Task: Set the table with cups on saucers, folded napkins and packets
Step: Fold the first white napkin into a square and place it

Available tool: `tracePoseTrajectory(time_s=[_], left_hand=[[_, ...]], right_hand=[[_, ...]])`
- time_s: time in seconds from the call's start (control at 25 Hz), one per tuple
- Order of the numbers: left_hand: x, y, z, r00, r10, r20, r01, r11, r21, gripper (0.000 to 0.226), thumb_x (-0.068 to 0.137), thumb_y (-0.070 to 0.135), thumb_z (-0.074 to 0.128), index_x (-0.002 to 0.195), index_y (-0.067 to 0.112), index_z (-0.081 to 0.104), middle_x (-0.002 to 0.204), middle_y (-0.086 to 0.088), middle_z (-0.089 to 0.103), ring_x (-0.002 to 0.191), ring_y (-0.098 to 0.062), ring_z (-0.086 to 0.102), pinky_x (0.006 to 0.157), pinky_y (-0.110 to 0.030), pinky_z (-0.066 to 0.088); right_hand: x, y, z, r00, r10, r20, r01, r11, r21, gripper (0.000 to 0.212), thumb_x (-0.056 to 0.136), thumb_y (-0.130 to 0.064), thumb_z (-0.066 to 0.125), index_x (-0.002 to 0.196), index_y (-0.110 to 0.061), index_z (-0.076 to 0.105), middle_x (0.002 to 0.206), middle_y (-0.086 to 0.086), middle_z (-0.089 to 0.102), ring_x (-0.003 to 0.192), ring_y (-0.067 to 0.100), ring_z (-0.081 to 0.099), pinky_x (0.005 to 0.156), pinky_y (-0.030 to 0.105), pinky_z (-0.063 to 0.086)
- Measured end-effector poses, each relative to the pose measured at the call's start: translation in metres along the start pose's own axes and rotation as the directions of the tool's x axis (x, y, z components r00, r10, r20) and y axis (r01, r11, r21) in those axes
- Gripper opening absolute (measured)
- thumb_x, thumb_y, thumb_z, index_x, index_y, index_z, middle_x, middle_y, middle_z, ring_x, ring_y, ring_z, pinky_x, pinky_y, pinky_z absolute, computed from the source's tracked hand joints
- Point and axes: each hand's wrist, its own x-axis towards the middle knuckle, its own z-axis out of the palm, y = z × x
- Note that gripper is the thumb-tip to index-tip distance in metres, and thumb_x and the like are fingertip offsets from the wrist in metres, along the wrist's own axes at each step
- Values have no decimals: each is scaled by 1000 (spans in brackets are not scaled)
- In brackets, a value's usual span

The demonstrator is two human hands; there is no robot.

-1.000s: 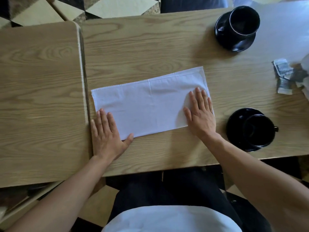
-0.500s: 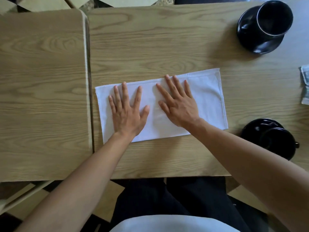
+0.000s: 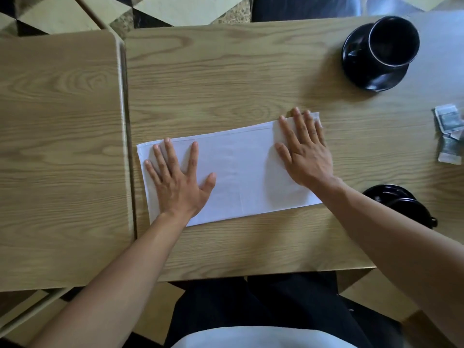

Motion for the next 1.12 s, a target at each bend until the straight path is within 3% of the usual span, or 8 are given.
tracePoseTrajectory(time_s=[0.28,0.4,0.52,0.64,0.76,0.88,0.96,1.12], left_hand=[[2,4,-14,995,12,102,-16,999,37,89,91,77,24,162,28,2,165,-30,-5,151,-53,-6,116,-73,3],[-6,0,-27,994,45,96,-40,998,-53,89,95,71,30,162,20,2,166,-28,-5,152,-48,-6,119,-68,-2],[-22,15,-42,977,213,-18,-214,971,-105,70,97,45,48,153,5,35,161,-30,23,151,-47,19,121,-64,12],[-30,54,-52,871,482,-94,-491,854,-174,32,85,13,65,115,1,69,123,-25,63,116,-45,59,102,-55,44],[-23,102,-65,775,629,57,-597,759,-260,32,81,3,62,112,5,70,104,-15,64,93,-37,62,82,-45,46],[-6,150,-71,705,690,164,-648,720,-247,52,84,-1,56,134,10,59,119,-14,59,101,-35,57,81,-44,45],[10,183,-73,617,768,174,-741,641,-199,65,82,-7,51,143,14,50,139,-13,50,115,-35,50,86,-43,45],[40,236,-78,383,862,333,-890,441,-118,65,85,-4,55,144,23,45,161,-6,28,148,-32,22,115,-44,29]], right_hand=[[1,-1,-10,998,-15,-54,21,992,121,58,104,-36,43,158,-17,31,168,14,20,156,32,14,127,47,9],[-15,3,-28,943,270,-196,-194,922,334,48,93,-23,52,138,-9,52,149,16,44,136,35,41,116,45,33],[-52,-11,-38,864,477,-160,-389,836,388,44,86,-21,54,129,-10,57,130,16,51,117,35,48,103,40,39],[-91,-28,-39,752,658,-17,-604,699,383,46,86,-17,57,131,-7,56,128,20,50,120,39,45,103,40,33],[-110,-36,-42,615,785,72,-759,564,325,46,92,-19,58,135,-4,51,132,23,47,121,41,45,102,44,36],[-116,-34,-47,604,786,134,-753,507,420,39,94,-16,57,131,-3,54,129,21,51,115,37,51,99,40,39],[-116,-26,-49,594,772,227,-765,454,458,25,91,-15,57,114,-3,59,116,19,56,98,35,54,81,39,44],[-120,-24,-56,636,724,268,-728,446,520,21,90,-19,58,99,-1,60,97,15,57,77,27,49,65,32,34]])
